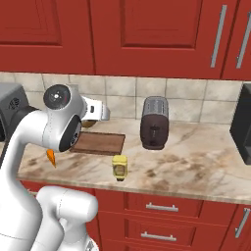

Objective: Retrieve the reheated potato from the microwave, then place the potato, cheese, and condiment on the cutting board.

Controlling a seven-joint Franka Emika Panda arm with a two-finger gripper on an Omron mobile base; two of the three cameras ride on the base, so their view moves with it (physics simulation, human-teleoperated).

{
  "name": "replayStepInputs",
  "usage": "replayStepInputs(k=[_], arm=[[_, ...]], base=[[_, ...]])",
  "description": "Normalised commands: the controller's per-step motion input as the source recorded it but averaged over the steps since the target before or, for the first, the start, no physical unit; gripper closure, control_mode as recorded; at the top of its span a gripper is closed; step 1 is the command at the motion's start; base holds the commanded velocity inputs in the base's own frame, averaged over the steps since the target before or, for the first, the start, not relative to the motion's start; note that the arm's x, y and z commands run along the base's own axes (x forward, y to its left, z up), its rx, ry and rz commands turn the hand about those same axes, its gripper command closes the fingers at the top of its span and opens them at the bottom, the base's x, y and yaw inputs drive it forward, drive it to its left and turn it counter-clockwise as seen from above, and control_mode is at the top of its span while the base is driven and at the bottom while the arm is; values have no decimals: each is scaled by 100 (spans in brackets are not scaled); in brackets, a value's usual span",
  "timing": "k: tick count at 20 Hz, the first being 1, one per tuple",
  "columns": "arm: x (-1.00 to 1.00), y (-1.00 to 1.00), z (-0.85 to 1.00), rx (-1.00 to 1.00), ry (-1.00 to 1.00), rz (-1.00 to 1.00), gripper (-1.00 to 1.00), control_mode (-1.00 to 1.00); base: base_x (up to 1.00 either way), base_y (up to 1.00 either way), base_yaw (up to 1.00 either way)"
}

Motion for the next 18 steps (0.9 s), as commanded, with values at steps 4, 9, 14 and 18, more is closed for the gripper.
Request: replayStepInputs(k=[4, 9, 14, 18], arm=[[0, 0, 0, 0, 0, 0, 100, 100], [0, 0, 0, 0, 0, 0, 100, 100], [0, 0, 0, 0, 0, 0, 100, 100], [0, 0, 0, 0, 0, 0, 100, 100]], base=[[47, -44, 12], [50, -20, 8], [43, -3, 0], [15, -1, 0]])
